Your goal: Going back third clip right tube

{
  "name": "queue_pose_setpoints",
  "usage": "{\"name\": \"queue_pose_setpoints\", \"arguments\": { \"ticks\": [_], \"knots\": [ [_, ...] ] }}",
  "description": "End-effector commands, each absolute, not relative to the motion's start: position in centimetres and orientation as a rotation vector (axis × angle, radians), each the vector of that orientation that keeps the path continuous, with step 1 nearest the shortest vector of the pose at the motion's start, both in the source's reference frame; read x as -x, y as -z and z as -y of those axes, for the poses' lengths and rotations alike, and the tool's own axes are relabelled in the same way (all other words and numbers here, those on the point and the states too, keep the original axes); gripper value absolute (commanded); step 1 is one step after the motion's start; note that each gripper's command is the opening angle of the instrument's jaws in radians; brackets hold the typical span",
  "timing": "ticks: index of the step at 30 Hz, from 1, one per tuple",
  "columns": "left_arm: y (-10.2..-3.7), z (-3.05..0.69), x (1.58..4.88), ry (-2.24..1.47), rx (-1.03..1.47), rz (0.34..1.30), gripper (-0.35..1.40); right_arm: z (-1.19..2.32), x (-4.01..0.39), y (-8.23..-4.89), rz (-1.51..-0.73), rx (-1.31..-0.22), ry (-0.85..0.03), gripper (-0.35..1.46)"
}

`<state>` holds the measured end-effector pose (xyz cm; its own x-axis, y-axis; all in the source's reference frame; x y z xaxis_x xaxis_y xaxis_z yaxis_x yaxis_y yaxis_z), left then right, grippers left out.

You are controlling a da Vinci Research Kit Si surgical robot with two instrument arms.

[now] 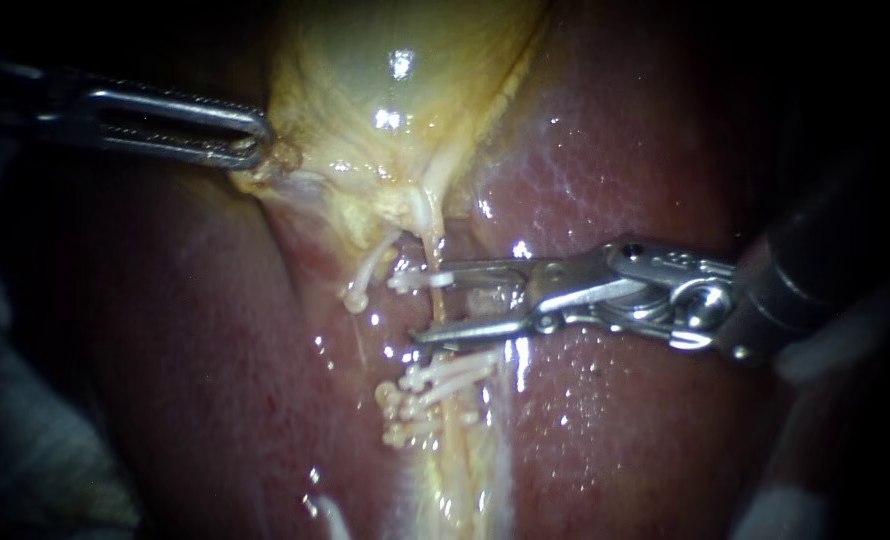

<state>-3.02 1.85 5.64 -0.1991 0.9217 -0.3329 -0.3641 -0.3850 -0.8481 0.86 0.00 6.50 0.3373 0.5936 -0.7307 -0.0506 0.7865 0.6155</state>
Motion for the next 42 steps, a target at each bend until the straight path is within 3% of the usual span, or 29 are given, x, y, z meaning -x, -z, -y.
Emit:
{"name": "queue_pose_setpoints", "arguments": {
  "ticks": [1,6,13,30,42],
  "knots": [
    [-5.64,-1.85,3.02,-1.743,1.085,0.782,-0.35,-0.01,-0.82,-6.46,-1.156,-0.521,-0.428,0.48],
    [-5.64,-1.85,3.01,-1.743,1.085,0.782,-0.35,0.01,-0.59,-6.23,-1.15,-0.384,-0.368,0.5],
    [-5.64,-1.86,3.01,-1.743,1.085,0.783,-0.35,0.04,-0.27,-6.02,-1.159,-0.328,-0.289,0.5],
    [-5.81,-1.81,3.01,-1.753,1.083,0.774,-0.35,-0.17,0.06,-5.71,-1.168,-0.338,-0.184,0.5],
    [-6.18,-1.88,3.3,-1.774,1.065,0.773,-0.35,-0.16,0.11,-5.68,-1.153,-0.341,-0.17,0.5]
  ]
}}
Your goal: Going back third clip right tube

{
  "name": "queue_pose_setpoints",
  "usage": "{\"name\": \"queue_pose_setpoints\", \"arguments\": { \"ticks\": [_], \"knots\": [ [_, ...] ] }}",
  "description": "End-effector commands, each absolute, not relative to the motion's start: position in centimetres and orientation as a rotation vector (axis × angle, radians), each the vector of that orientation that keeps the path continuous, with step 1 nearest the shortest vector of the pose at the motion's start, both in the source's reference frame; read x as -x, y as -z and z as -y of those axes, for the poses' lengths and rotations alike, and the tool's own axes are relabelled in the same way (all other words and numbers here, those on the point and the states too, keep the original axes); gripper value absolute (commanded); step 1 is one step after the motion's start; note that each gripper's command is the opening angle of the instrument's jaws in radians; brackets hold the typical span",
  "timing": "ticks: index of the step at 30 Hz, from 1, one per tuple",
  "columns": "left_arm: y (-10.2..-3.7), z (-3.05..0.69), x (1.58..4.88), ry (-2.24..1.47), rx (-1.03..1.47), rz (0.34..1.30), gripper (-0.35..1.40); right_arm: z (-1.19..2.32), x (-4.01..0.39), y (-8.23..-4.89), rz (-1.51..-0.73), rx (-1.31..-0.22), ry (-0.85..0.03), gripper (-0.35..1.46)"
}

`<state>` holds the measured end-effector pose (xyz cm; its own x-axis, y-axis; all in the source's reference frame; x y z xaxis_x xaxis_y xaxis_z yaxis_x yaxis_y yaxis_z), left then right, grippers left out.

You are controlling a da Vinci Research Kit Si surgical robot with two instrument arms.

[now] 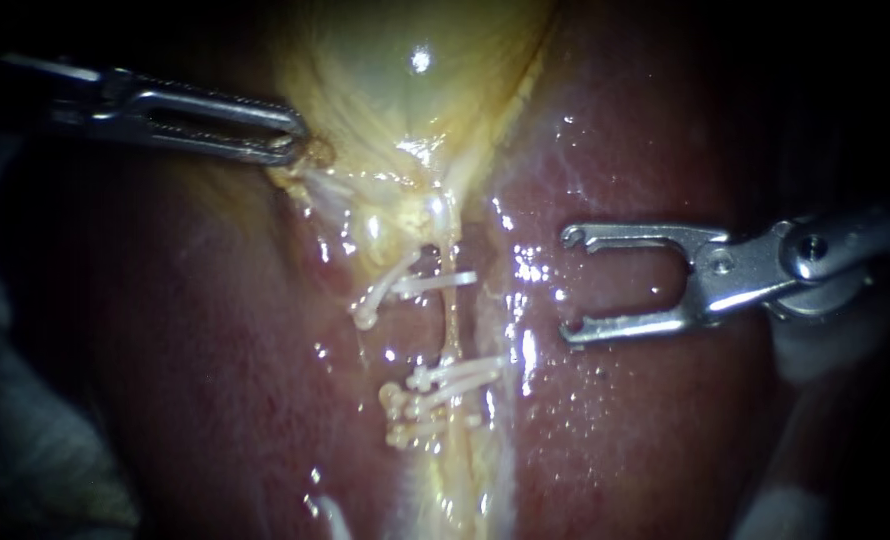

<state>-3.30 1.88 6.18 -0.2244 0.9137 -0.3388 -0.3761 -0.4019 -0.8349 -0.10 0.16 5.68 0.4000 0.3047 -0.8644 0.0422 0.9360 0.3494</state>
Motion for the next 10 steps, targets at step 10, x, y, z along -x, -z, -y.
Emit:
{"name": "queue_pose_setpoints", "arguments": {
  "ticks": [10],
  "knots": [
    [-6.17,-1.87,3.28,-1.775,1.066,0.778,-0.35,-0.16,0.12,-5.68,-1.154,-0.341,-0.169,0.5]
  ]
}}
